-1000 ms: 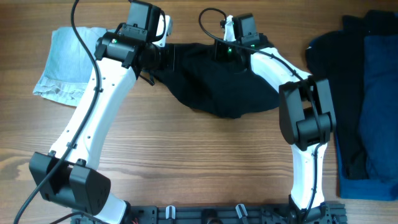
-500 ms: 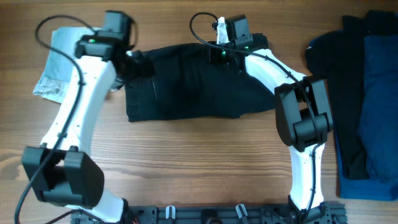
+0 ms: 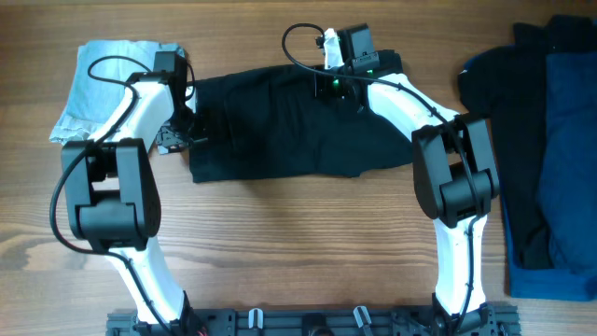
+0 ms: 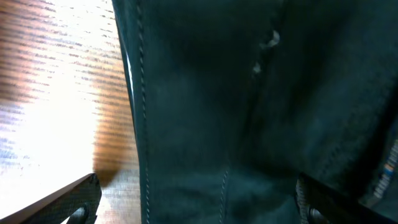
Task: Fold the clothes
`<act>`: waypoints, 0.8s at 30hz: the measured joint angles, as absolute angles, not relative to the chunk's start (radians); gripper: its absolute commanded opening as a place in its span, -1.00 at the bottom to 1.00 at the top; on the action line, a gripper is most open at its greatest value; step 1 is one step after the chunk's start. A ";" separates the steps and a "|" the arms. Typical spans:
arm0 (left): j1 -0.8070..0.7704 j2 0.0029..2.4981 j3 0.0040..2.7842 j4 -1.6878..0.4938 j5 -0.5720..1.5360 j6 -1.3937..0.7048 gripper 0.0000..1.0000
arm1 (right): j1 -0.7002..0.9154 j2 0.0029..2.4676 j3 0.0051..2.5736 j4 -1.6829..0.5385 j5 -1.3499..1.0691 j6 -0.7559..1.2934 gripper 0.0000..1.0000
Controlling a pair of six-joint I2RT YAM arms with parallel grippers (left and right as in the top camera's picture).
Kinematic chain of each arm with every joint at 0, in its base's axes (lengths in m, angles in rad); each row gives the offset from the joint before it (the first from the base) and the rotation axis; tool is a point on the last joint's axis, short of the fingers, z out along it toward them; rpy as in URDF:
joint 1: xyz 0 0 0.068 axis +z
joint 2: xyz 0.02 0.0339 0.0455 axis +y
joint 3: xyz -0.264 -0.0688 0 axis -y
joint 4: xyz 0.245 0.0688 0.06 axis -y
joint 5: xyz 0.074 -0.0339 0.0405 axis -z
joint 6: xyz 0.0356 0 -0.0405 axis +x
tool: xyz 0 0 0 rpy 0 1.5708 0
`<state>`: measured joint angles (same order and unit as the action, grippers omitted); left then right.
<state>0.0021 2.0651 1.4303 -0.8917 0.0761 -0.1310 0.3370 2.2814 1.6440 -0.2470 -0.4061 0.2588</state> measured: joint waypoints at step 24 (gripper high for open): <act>-0.016 2.103 1.476 -0.929 0.086 -0.222 -0.92 | 0.328 2.222 1.656 -0.153 -0.368 0.229 -0.76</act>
<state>-0.0158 2.1029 1.4757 -0.9291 0.0864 -0.2222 0.3279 2.2219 1.6558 -0.1528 -0.3683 0.2291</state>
